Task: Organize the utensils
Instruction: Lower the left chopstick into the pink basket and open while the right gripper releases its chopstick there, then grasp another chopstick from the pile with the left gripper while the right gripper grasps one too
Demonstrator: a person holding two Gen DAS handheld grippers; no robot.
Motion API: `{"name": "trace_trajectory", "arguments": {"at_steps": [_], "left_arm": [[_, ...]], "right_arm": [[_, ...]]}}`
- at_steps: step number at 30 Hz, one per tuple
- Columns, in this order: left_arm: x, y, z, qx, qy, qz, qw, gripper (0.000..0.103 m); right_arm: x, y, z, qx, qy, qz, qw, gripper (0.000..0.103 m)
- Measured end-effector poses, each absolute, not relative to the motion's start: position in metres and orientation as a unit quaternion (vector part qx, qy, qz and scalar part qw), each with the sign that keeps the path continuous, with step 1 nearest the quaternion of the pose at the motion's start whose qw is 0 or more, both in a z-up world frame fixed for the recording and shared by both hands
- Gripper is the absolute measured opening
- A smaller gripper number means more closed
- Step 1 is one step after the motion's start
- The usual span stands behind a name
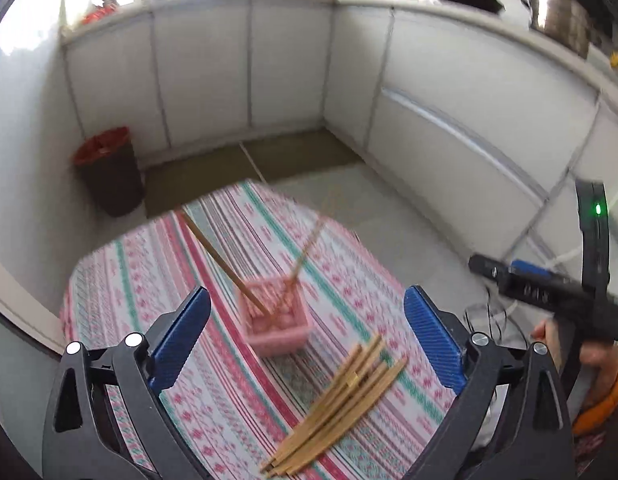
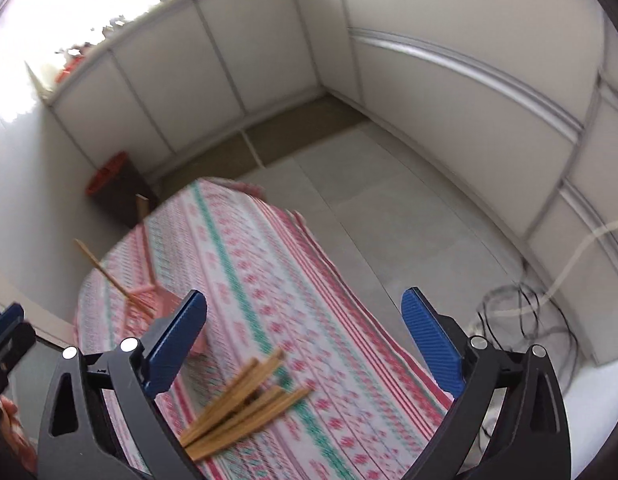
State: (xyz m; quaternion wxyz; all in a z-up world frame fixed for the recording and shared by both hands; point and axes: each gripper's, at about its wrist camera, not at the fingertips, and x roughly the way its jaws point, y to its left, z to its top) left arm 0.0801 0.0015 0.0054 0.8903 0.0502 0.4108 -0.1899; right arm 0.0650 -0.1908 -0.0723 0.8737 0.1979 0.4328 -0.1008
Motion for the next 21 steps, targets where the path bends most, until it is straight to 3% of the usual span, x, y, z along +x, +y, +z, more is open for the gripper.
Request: {"name": "trace_trajectory", "arguments": {"at_steps": [6,8,10,14,18,21], "left_arm": [[0.082,-0.049,-0.075,0.102,0.517,-0.217,0.822,0.093],[0.085,-0.065,-0.097,0.122,0.536,-0.219,0.806,0.083],[0.089,-0.076,-0.112,0.134,0.551,-0.229,0.791,0.066],[0.102,-0.099,-0.143,0.156,0.579,-0.231,0.766,0.051],[0.113,-0.112,-0.164,0.16,0.597,-0.231,0.751,0.04],[0.118,-0.12,-0.169,0.164,0.599,-0.232,0.748,0.04]], "right_arm": [[0.045,-0.232,-0.128,0.305,0.52,-0.107,0.791,0.095],[0.036,-0.237,-0.138,0.324,0.53,-0.111,0.776,0.095],[0.028,-0.241,-0.143,0.325,0.533,-0.121,0.772,0.095],[0.022,-0.246,-0.154,0.344,0.547,-0.12,0.754,0.095],[0.023,-0.247,-0.163,0.363,0.562,-0.114,0.734,0.095],[0.022,-0.254,-0.166,0.377,0.561,-0.122,0.727,0.095]]}}
